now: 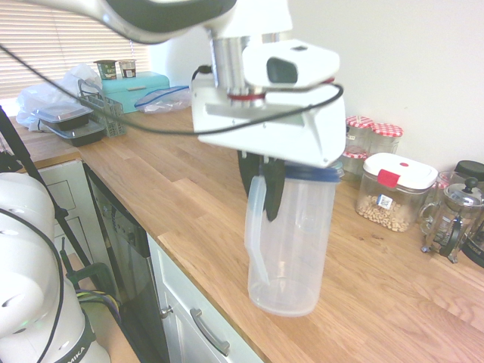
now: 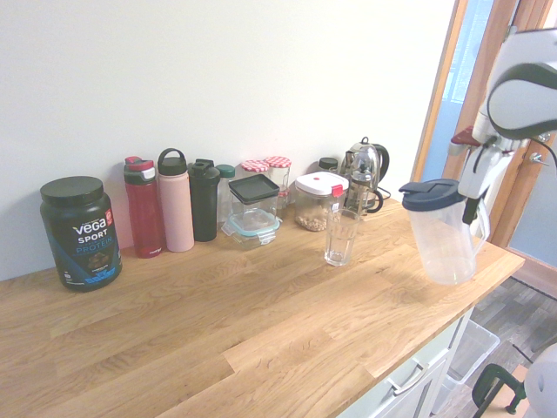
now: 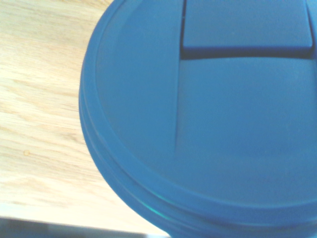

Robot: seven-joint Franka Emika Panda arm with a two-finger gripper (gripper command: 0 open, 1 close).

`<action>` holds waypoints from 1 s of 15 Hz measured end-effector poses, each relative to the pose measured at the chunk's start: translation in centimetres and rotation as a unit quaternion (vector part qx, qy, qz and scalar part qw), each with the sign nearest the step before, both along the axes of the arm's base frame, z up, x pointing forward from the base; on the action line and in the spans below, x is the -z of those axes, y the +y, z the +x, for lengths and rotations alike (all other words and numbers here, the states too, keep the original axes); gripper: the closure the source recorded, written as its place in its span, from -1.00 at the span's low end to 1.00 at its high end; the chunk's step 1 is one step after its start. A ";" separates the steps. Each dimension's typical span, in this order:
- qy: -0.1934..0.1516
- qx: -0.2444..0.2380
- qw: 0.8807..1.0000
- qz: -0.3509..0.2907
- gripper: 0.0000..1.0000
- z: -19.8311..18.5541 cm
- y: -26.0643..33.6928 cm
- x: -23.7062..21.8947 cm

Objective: Pour me some water

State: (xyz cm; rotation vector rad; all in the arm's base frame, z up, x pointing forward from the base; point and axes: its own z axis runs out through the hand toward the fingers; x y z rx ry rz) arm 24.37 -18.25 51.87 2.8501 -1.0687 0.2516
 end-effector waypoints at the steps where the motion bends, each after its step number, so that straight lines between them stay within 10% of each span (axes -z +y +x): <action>1: -0.020 0.003 1.000 0.006 1.00 -1.2 0.1 1.7; 8: -0.173 0.001 0.985 0.008 1.00 -4.2 3.6 -3.3; 15: -0.154 -0.018 0.988 0.020 1.00 -2.7 20.8 -4.0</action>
